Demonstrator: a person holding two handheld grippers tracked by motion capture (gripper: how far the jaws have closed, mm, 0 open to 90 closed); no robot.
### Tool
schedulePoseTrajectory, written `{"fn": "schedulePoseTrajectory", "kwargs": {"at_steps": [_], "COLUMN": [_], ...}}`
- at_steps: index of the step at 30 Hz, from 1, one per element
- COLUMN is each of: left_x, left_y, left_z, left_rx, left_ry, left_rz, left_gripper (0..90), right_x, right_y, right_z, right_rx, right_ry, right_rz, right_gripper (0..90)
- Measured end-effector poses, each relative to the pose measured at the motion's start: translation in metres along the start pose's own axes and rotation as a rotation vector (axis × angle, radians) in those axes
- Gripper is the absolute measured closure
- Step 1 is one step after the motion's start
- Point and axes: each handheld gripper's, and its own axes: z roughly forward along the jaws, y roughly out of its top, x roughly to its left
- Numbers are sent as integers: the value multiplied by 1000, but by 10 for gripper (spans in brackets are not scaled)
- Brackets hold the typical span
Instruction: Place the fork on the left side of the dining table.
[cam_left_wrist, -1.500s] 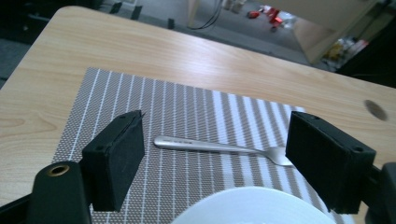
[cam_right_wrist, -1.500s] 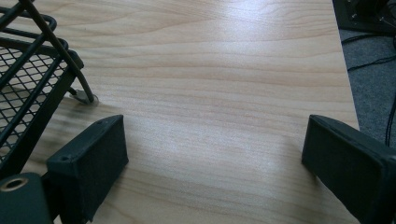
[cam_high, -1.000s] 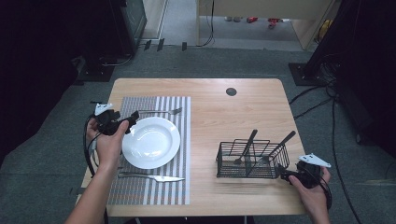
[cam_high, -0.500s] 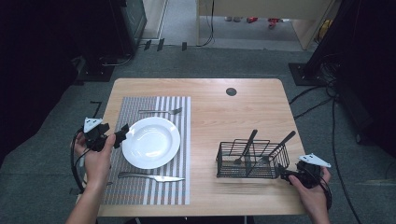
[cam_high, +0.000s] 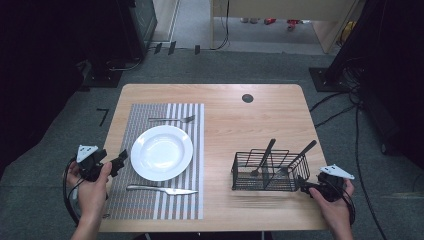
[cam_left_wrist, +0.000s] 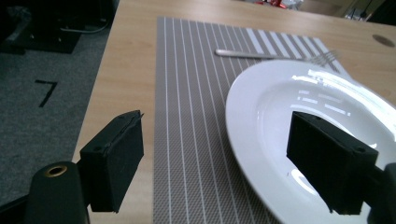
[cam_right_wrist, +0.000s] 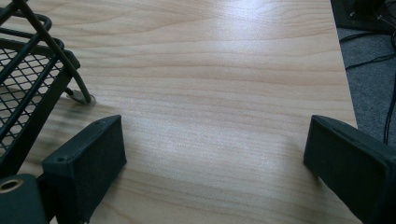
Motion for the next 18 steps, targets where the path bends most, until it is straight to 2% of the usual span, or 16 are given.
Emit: {"fn": "schedulePoseTrajectory", "kwargs": {"at_steps": [4, 10, 18], "left_x": [5, 5, 6], "left_y": [-16, -33, -48], "left_z": [-1, 0, 6], "left_rx": [22, 63, 113], "left_ry": [11, 10, 26], "left_rz": [-5, 25, 46], "left_gripper": [192, 192, 192], "right_x": [0, 0, 0], "right_y": [0, 0, 0], "right_z": [0, 0, 0], "right_rx": [1, 1, 1], "right_ry": [-1, -3, -5], "right_rz": [0, 1, 5], "right_gripper": [52, 52, 51]}}
